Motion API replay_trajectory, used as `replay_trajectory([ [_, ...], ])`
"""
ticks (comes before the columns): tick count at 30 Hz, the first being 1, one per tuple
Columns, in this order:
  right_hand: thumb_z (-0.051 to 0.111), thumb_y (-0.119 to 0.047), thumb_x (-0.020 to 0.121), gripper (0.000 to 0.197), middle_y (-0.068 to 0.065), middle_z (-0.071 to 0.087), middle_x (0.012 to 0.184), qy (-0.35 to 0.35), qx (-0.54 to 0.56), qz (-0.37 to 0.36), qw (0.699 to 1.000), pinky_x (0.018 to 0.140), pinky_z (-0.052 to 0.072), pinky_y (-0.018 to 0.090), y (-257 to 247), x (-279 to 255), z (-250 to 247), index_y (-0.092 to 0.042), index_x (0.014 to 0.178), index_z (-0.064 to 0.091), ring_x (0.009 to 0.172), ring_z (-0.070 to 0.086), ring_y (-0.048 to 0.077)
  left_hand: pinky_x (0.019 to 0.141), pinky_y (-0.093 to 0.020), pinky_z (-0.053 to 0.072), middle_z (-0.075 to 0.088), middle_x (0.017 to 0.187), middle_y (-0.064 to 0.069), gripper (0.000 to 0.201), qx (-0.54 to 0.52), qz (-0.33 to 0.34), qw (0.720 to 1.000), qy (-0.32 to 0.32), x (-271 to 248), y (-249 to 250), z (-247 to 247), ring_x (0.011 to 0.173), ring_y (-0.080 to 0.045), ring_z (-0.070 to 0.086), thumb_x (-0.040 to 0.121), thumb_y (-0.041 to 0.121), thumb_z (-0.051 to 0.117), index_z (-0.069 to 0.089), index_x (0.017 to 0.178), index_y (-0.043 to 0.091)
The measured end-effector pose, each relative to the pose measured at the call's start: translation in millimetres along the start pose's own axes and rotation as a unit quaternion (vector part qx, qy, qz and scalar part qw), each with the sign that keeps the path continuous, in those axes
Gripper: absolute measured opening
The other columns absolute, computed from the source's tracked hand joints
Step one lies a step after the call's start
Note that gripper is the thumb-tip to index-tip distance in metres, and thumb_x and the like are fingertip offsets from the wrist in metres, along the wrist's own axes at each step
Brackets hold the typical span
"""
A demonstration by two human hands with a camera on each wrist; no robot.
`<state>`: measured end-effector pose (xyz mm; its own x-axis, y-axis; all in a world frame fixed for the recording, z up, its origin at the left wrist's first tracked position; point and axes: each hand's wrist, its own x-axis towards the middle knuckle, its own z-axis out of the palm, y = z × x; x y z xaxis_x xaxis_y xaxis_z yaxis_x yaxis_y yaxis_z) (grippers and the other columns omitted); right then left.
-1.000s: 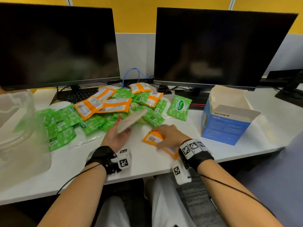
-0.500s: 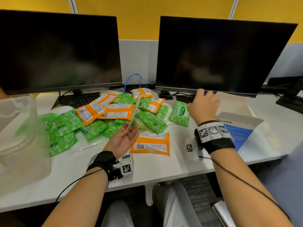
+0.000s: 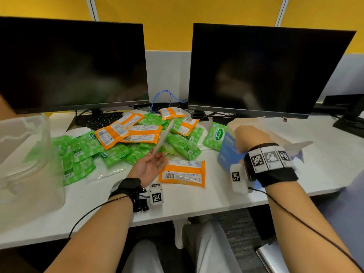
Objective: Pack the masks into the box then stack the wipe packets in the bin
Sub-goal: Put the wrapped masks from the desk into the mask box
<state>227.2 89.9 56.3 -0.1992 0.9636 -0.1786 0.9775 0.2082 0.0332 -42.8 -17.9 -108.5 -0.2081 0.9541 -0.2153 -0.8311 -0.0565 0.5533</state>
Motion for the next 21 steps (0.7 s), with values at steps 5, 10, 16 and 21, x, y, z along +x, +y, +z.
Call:
replay_trajectory([
  [5,0.053,0.000,0.090,0.053,0.007,0.049,0.139,-0.059,-0.029,-0.162,0.985,0.094,0.041,0.033,-7.7,-35.3,-3.4,-0.021,0.138,0.048,0.126,0.047,0.026,0.058,-0.025,0.057,0.071,0.080,-0.012,0.080,-0.051,0.007,0.999,-0.002,-5.5,-0.2,5.1,0.064,-0.019,0.069,0.022,-0.001,0.095,0.059,0.093,0.013],
  [10,0.042,0.007,0.087,0.046,0.000,0.058,0.120,-0.067,0.048,-0.287,0.954,0.079,0.040,0.028,-13.1,-38.7,8.5,-0.023,0.113,0.063,0.108,0.052,0.019,0.063,-0.028,0.059,0.072,0.095,-0.017,0.079,-0.076,0.039,0.996,-0.009,-9.1,3.3,8.3,0.077,-0.022,0.072,0.025,-0.005,0.095,0.060,0.092,0.015],
  [16,0.062,-0.022,0.089,0.032,-0.006,0.056,0.115,-0.071,0.105,-0.297,0.946,0.091,0.043,0.031,0.1,-22.8,16.0,-0.028,0.120,0.058,0.112,0.052,0.016,0.082,-0.030,0.058,0.070,0.108,-0.015,0.015,0.010,0.118,0.992,-0.047,-25.4,25.1,70.4,0.097,-0.022,0.070,0.087,-0.001,0.053,0.054,0.091,0.013],
  [21,0.039,-0.056,0.095,0.047,-0.001,0.067,0.114,0.008,0.588,-0.244,0.771,0.092,0.052,0.038,-6.3,-21.6,7.1,-0.025,0.126,0.055,0.103,0.065,0.014,0.083,-0.025,0.052,0.064,0.101,-0.005,0.026,0.238,0.200,0.948,-0.070,-31.6,12.3,137.8,0.092,-0.014,0.062,0.097,-0.001,0.037,0.058,0.090,0.012],
])
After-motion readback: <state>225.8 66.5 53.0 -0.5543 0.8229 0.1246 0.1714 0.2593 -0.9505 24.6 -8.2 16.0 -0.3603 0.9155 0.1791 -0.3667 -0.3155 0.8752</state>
